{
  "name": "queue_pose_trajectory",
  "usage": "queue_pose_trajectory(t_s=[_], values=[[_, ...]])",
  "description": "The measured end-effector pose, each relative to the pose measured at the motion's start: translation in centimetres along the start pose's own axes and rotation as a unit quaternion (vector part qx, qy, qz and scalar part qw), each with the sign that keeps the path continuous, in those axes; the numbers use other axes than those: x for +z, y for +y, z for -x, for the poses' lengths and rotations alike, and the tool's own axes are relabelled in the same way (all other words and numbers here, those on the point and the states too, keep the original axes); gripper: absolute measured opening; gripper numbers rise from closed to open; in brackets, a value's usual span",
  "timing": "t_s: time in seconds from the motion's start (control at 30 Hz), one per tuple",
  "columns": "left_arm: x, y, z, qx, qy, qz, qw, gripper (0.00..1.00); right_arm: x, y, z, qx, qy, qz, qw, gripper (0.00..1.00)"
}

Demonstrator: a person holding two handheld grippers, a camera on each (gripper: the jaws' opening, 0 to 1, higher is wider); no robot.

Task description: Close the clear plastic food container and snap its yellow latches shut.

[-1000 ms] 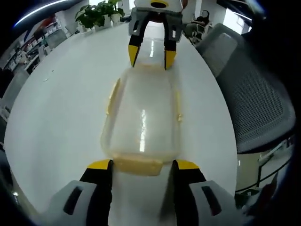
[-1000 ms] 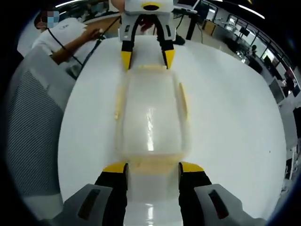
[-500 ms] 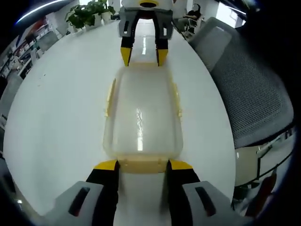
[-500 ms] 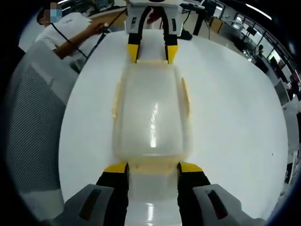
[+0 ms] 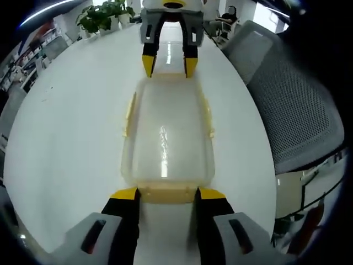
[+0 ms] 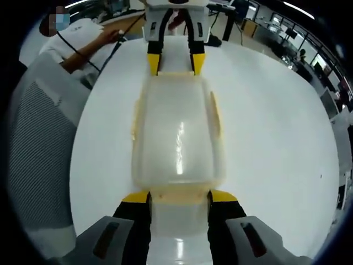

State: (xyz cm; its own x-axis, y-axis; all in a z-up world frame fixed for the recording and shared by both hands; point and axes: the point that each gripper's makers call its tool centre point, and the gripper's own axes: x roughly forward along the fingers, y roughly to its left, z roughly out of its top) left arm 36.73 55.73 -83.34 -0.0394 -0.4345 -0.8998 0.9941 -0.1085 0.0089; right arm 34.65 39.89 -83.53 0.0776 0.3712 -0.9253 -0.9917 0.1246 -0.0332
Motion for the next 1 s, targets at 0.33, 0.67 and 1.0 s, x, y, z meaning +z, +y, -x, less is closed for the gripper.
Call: queue_pose_trajectory(t_s=[0.33,0.67,1.0], values=[[0.1,-0.4,1.3,-0.001,-0.007,0.005,1.0000,0.38,0.9,0.5,1.0,0.012,-0.015,0.000,0.9998,0.39],[0.5,-0.8,2.0,0.005,-0.011,0.009,0.9999,0.39,1.4,0.5,2.0,0.009,-0.019,0.014,0.9997,0.39],[1.3,0.2,3.2,0.014,-0.021,0.012,0.9996,0.38,1.8,-0.8,3.6,-0.005,-0.022,0.019,0.9996,0.39]])
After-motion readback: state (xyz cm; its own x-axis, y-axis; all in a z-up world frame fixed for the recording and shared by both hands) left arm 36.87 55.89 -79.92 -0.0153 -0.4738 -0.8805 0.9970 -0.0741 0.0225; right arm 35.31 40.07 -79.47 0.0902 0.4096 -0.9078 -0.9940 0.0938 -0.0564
